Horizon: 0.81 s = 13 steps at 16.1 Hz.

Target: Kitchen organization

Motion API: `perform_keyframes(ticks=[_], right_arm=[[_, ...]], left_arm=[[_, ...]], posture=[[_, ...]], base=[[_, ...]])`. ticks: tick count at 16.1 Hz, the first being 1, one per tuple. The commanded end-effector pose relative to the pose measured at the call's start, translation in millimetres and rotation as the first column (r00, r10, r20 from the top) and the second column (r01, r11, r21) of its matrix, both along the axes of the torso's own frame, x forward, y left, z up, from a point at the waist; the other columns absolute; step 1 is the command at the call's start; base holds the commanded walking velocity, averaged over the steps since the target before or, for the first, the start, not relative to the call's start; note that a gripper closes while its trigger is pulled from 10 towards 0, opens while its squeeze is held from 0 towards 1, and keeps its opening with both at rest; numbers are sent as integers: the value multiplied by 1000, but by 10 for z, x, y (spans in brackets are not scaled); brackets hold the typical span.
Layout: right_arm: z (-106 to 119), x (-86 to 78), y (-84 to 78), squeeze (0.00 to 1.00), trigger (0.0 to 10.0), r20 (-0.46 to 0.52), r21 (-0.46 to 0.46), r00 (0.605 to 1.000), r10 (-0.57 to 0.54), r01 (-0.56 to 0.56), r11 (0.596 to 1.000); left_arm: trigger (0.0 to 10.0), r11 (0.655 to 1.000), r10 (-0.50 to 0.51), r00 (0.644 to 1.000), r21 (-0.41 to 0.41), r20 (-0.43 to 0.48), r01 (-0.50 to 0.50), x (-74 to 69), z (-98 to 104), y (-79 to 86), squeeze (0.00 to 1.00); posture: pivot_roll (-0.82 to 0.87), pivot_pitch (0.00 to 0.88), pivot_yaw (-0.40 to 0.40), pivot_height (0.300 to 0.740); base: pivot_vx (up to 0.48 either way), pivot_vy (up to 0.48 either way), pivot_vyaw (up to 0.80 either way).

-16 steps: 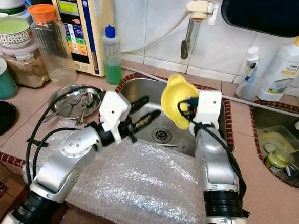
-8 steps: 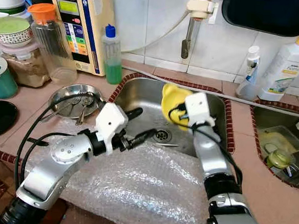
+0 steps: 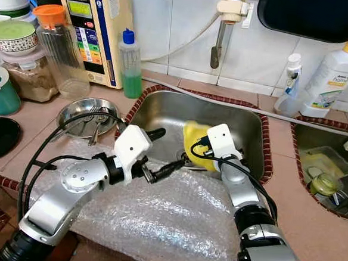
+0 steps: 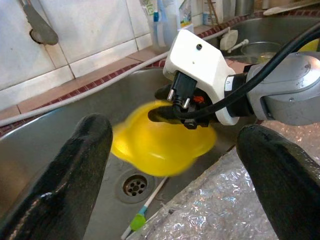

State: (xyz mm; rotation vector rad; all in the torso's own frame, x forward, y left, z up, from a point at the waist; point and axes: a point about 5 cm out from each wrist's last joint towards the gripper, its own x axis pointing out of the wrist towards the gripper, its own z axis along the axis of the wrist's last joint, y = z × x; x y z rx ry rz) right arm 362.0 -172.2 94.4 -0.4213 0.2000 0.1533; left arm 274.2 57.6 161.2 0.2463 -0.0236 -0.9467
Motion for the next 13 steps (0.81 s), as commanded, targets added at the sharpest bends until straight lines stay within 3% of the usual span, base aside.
perform_keyframes(ticks=[1,10,12,13], right_arm=[[57,45,8,1000,10000,2,27,1000,-4,4,1000],[-64,21,210,1000,10000,-126,93,984,129,-117,989],[-95,2,310,1000,10000,-190,204,960,208,-169,964],[-101,-5,376,1000,10000,-229,333,943,242,-158,930]], left_arm=[[10000,1000,-9,1000,15,28,8,-9,29,-14,1000],[10000,999,-9,998,38,59,7,10,25,-33,1000],[10000,999,-6,998,34,59,4,9,24,-37,1000],[10000,999,-8,998,35,61,6,7,19,-40,1000]], posture=[[43,0,14,740],[44,0,5,740],[43,0,5,740],[42,0,3,740]], base=[[0,0,0],[0,0,0],[0,0,0],[0,0,0]])
